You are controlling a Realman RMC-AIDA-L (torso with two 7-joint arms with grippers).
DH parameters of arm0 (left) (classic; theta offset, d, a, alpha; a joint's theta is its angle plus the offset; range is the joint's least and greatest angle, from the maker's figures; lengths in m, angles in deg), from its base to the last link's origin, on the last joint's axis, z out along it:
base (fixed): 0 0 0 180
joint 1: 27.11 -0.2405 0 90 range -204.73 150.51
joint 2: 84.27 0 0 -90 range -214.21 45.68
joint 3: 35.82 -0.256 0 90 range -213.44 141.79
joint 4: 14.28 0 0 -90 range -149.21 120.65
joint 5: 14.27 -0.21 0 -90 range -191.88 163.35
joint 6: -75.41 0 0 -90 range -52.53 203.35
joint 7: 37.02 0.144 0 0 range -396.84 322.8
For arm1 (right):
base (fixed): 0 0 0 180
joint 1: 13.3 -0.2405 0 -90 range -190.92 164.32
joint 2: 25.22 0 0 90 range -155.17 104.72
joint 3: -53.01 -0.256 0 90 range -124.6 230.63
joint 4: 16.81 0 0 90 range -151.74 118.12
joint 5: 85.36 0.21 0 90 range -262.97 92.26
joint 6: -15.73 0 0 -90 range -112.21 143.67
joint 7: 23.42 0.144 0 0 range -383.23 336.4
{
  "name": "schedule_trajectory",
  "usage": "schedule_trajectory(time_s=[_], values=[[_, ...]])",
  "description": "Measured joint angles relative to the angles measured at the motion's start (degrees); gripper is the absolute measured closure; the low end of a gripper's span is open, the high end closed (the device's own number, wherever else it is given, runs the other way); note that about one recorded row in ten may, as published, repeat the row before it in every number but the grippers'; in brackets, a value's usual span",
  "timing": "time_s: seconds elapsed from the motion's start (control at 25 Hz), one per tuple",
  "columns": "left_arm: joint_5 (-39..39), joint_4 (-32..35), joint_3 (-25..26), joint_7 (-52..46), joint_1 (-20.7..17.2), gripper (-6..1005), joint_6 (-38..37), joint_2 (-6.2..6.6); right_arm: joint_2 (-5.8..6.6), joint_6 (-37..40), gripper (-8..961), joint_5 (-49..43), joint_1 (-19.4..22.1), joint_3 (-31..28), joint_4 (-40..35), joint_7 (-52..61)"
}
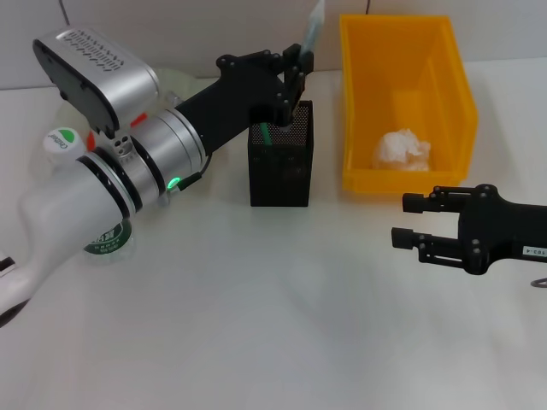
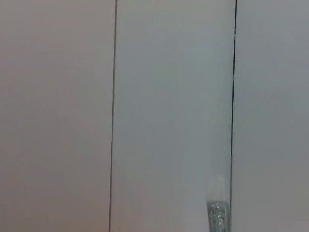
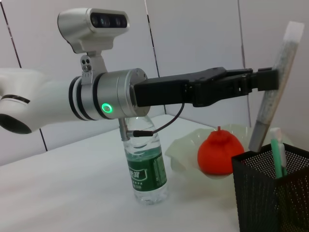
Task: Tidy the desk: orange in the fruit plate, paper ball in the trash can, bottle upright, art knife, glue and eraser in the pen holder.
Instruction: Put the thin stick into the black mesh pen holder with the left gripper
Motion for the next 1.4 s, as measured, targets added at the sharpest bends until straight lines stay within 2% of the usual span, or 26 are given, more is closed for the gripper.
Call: schedule_trajectory(time_s=[0.48,1.4], values=[[3.8,-2.5,-1.2,2.5,1.1,854,1.3,0.0,-0.06,0.0,379,-0.1,-2.1,0.4,1.5,0.0],[4.2,-4.0,-1.2,2.7,1.1,841,1.8,0.0,-0.1,-0.7,380,-0.2,-4.2,0.4,3.1,0.0]])
